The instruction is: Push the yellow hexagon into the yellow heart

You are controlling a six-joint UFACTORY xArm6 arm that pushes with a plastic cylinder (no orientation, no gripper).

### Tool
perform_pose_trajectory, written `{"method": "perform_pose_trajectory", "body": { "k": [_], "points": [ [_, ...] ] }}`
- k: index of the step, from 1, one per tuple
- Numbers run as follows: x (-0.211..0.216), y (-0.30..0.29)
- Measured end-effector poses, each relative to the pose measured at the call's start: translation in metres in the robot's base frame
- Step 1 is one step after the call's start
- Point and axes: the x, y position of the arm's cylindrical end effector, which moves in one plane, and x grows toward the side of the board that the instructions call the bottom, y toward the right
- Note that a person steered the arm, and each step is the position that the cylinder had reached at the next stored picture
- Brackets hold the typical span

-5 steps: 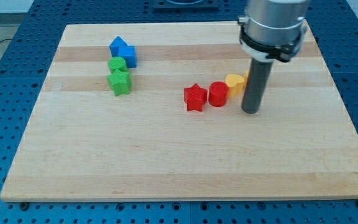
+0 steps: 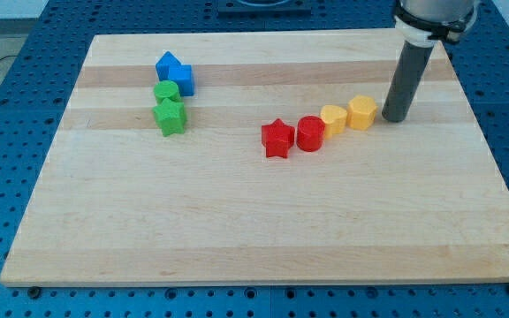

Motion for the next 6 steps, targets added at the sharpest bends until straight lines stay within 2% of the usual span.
{"method": "perform_pose_trajectory", "body": {
  "k": [3, 4, 5, 6],
  "points": [
    [-0.006, -0.043],
    [0.003, -0.028],
    [0.038, -0.019],
    [0.074, -0.038]
  ]
}}
